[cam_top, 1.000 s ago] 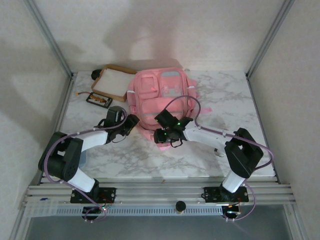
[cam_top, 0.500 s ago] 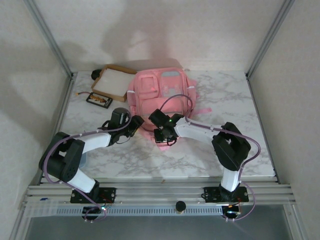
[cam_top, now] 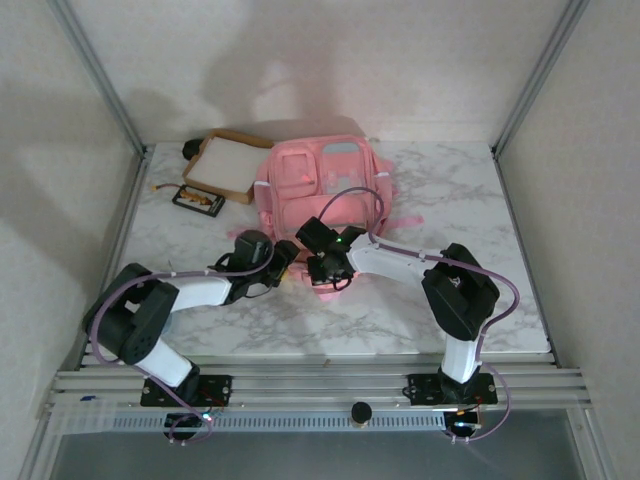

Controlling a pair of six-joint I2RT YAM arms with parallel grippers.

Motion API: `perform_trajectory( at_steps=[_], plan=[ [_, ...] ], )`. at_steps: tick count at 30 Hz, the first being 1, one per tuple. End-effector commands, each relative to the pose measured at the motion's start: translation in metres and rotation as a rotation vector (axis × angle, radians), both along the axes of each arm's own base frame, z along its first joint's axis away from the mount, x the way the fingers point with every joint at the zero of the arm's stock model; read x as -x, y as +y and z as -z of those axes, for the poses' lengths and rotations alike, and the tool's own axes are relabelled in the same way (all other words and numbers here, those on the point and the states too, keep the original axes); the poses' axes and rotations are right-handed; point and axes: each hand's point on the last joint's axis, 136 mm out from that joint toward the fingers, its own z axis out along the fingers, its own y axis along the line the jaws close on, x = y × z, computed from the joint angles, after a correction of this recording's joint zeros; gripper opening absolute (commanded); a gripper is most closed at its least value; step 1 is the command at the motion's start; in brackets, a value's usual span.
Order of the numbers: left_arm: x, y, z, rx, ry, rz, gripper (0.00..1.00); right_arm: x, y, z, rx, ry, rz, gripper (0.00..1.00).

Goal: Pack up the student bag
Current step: Zip the student bag at the center of the table.

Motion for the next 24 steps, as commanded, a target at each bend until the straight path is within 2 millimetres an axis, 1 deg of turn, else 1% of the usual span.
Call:
perform_trajectory(
  at_steps=[1, 3, 4, 5, 6, 7, 9, 13, 15, 17, 19, 20, 21, 22, 23, 24],
  plan=[
    [-0.01, 0.007, 0.005, -0.013, 0.009, -0.095, 0.42, -0.006, -0.005, -0.015, 0.019, -0.039, 0.013, 0.01],
    [-0.016, 0.017, 0.006, -0.079, 0.004, -0.115, 0.23, -0.007, -0.021, -0.015, 0.081, -0.048, 0.042, 0.01],
    [-0.014, 0.024, 0.01, -0.116, 0.021, -0.129, 0.15, -0.007, -0.028, -0.015, 0.103, -0.05, 0.056, 0.01],
    [-0.014, 0.028, 0.01, -0.128, 0.019, -0.134, 0.06, -0.007, -0.037, -0.017, 0.122, -0.054, 0.075, 0.01],
    [-0.015, 0.034, 0.011, -0.135, 0.018, -0.14, 0.0, -0.009, -0.045, -0.019, 0.129, -0.06, 0.093, 0.0],
    [-0.015, 0.039, 0.011, -0.143, 0.022, -0.147, 0.0, -0.009, -0.051, -0.021, 0.13, -0.063, 0.105, 0.0],
    [-0.016, 0.053, 0.011, -0.155, 0.021, -0.16, 0.0, -0.009, -0.069, -0.024, 0.148, -0.067, 0.143, 0.0],
    [-0.018, 0.084, 0.008, -0.216, 0.013, -0.171, 0.0, -0.012, -0.117, -0.026, 0.213, -0.075, 0.226, 0.0],
    [-0.02, 0.099, 0.008, -0.249, 0.013, -0.163, 0.0, -0.018, -0.138, -0.03, 0.229, -0.095, 0.261, 0.0],
    [-0.023, 0.113, 0.007, -0.268, 0.009, -0.165, 0.0, -0.024, -0.155, -0.032, 0.247, -0.105, 0.292, 0.0],
    [-0.028, 0.129, 0.006, -0.294, 0.015, -0.172, 0.0, -0.028, -0.155, -0.037, 0.237, -0.123, 0.282, 0.0],
    [-0.033, 0.136, 0.001, -0.312, -0.004, -0.174, 0.0, -0.03, -0.153, -0.041, 0.222, -0.129, 0.282, 0.0],
    [-0.037, 0.144, -0.003, -0.341, -0.011, -0.183, 0.0, -0.03, -0.146, -0.043, 0.192, -0.129, 0.267, 0.0],
    [-0.042, 0.154, -0.007, -0.376, -0.018, -0.195, 0.0, -0.029, -0.133, -0.044, 0.151, -0.129, 0.231, 0.0],
    [-0.049, 0.158, -0.013, -0.387, -0.035, -0.186, 0.0, -0.028, -0.125, -0.045, 0.12, -0.128, 0.217, 0.0],
    [-0.054, 0.16, -0.017, -0.376, -0.042, -0.182, 0.0, -0.022, -0.109, -0.045, 0.092, -0.125, 0.178, 0.0]
  ],
)
